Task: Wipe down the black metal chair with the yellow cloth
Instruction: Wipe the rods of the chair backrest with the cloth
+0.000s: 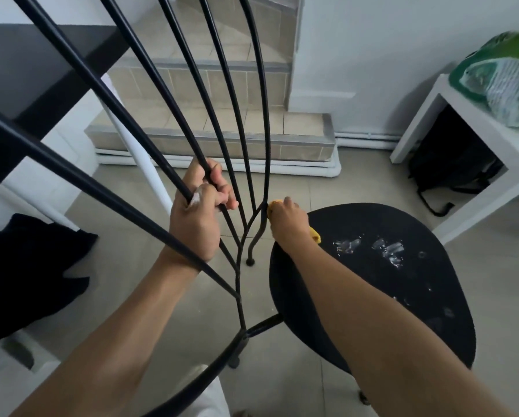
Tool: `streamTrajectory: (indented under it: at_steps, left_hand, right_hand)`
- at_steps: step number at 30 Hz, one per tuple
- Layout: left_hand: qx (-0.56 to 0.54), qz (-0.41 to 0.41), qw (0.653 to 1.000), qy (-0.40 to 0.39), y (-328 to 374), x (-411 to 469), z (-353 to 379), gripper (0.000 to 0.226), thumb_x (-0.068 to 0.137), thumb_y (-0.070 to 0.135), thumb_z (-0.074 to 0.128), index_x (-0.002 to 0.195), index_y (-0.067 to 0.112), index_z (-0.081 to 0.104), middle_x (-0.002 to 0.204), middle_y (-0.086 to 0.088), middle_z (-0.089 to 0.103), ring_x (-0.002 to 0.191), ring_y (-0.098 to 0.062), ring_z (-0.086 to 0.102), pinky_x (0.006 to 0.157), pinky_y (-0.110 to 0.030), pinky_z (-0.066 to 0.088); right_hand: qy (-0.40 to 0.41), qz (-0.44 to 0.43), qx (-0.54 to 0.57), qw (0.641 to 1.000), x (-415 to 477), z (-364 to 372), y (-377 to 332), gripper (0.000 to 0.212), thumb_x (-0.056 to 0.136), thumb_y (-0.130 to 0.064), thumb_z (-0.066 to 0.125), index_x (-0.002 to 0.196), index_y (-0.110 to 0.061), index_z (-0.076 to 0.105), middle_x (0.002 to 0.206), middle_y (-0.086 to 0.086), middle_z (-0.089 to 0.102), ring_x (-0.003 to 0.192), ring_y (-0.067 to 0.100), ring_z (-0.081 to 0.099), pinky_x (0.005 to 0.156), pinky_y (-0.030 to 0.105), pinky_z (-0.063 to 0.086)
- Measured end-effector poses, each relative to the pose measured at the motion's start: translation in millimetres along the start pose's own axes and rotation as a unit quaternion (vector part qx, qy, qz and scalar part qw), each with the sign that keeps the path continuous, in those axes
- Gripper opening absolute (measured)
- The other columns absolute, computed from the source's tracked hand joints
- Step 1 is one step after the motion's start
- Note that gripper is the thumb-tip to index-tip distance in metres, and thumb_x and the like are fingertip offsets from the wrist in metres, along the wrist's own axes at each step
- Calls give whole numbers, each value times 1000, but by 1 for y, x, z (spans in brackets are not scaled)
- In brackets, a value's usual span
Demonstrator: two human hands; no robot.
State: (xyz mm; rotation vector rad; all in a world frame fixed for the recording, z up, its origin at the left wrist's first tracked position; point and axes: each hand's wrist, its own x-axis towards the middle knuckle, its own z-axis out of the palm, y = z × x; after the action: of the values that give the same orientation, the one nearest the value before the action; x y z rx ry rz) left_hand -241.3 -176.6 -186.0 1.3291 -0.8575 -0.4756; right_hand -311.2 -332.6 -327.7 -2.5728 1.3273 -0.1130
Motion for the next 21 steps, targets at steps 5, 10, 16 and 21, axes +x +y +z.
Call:
streamTrajectory:
  at_steps: [5,10,16,21]
  left_hand:
    - [-2,-4,1000,-5,0,0,1,11,77,6,35,82,13,41,72,-11,37,71,-35,42,76,-59,48]
    - [-9,-3,1000,-19,-1,0,0,12,75,4,34,80,14,40,70,-9,38,70,-33,42,76,-58,48]
    - [0,-17,1000,-24,0,-1,-2,6,82,15,36,80,17,42,69,-8,44,74,-36,50,78,-43,53]
    - [226,-67,963,-133,-13,-16,-32,29,89,63,42,101,36,45,104,-4,62,100,-22,60,93,-45,46]
  right_hand:
    - [-35,-30,-20,999,-25,15,-27,24,92,-7,56,116,-4,56,116,14,56,93,23,62,75,31,55]
    - [-7,-21,88,996,-56,-10,-34,17,90,-12,59,107,-9,61,110,9,57,91,27,60,65,32,44]
    - [-84,-131,39,987,-148,3,2,36,91,-23,63,124,-19,50,117,2,49,93,24,61,76,37,54]
    - [-68,-113,184,974,-185,-32,46,8,97,-24,51,97,-23,59,91,-9,53,74,7,56,68,23,48]
